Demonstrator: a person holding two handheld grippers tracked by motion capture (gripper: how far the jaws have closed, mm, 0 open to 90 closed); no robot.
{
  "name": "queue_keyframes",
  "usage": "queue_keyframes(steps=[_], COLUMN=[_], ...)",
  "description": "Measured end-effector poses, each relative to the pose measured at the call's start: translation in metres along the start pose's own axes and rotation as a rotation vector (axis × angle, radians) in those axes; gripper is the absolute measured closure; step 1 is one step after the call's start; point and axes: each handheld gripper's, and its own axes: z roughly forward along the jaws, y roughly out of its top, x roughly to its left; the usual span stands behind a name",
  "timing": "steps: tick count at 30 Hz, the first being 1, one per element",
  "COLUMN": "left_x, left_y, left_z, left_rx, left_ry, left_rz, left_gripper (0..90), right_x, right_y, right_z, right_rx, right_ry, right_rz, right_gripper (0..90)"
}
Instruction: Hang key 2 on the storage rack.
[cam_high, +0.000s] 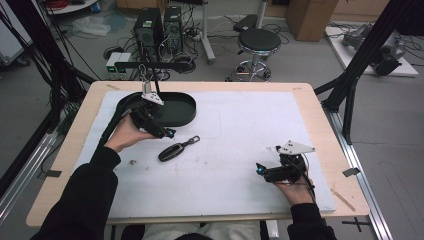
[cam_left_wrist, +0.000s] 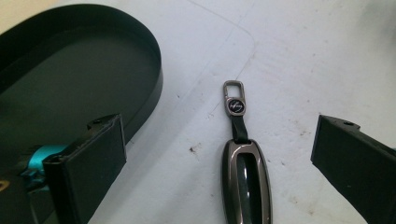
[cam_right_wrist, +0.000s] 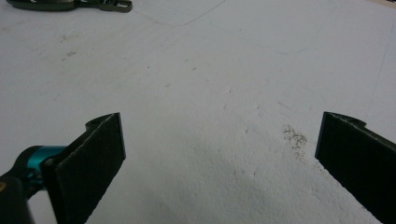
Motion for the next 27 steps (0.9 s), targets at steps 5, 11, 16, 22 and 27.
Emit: queue_keyframes(steps=[5,11,16,22,27], left_x=[-0.005,-0.009,-0.011,-0.012,-0.015], left_y=[0.0,-0.001,-0.001,-0.002,-0.002], left_z=[0.01,0.024,0.033,0.045,0.057], left_rx=[0.034,0.062,0.085,0.122,0.145], left_ry=[-0.006,-0.016,-0.015,-0.021,-0.041], left_rz=[0.019,0.02,0.017,0.028,0.025], left_gripper=[3.7,3.7,3.7,3.7,3.7], right_x=[0.0,0.0,0.0,-0.001,-0.001], right_y=[0.0,-0.001,0.0,-0.001,-0.001], right_z=[0.0,0.001,0.001,0.0,0.001], right_rx=[0.003,0.008,0.007,0.009,0.015], right_ry=[0.002,0.003,0.007,0.005,0.003], right_rz=[-0.005,-0.006,-0.006,-0.004,-0.008], right_gripper=[0.8,0.8,0.8,0.8,0.8])
